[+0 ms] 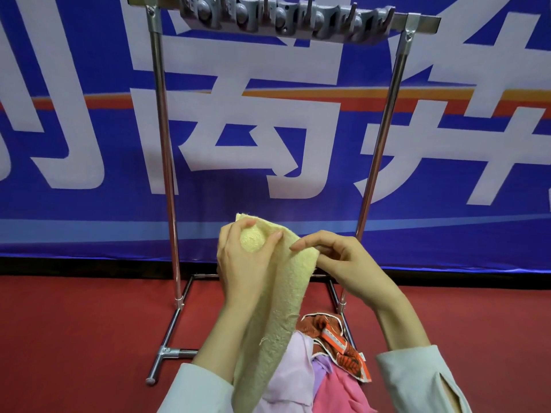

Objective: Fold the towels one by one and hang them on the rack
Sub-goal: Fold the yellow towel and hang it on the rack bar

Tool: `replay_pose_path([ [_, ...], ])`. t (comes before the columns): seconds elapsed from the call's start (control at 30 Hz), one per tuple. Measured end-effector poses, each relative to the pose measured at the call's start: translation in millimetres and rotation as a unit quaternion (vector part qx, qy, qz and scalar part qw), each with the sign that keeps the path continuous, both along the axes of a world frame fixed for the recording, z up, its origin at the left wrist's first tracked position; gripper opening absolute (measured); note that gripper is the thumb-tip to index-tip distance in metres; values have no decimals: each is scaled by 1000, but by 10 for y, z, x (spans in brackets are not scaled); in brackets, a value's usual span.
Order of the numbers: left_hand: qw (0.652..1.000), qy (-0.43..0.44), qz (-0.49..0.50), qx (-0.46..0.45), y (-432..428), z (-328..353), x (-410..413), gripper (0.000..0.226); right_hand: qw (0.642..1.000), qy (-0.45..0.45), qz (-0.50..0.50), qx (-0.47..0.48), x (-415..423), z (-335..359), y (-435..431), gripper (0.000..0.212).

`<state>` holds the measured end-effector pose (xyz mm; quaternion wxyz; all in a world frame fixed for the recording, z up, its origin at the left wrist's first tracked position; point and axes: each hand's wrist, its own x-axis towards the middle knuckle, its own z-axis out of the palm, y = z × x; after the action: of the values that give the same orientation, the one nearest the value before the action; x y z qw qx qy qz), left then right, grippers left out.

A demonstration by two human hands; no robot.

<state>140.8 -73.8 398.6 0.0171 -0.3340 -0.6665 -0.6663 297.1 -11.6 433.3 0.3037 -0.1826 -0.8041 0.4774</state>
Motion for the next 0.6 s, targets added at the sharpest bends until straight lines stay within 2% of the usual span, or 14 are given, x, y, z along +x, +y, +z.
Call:
replay_pose_path([
  [0.1, 1000, -9, 2, -1, -1, 17, -2, 34, 1000, -6, 0, 27, -50, 4, -38, 28],
  [0.23, 998, -54, -24, 9, -8, 34, -58, 28, 994, -24, 15, 108, -93, 39, -80, 18],
  [0.33, 999, -36, -12, 0, -24, 46, -57, 30, 989, -17, 16, 147, -97, 33, -63, 19],
  [0.43, 999, -5, -27, -34, 6, -13, -37, 30, 992, 12, 34, 124, -120, 6, -63, 19],
  [0.5, 997, -7, -57, -55, 20, -26, -33, 27, 992, 35, 28, 118, -142, -8, -69, 13],
  [0.6, 979, -53, -188, -60, -8, 24, -32, 11, 989, 64, 14, 134, -158, -12, -70, 12],
])
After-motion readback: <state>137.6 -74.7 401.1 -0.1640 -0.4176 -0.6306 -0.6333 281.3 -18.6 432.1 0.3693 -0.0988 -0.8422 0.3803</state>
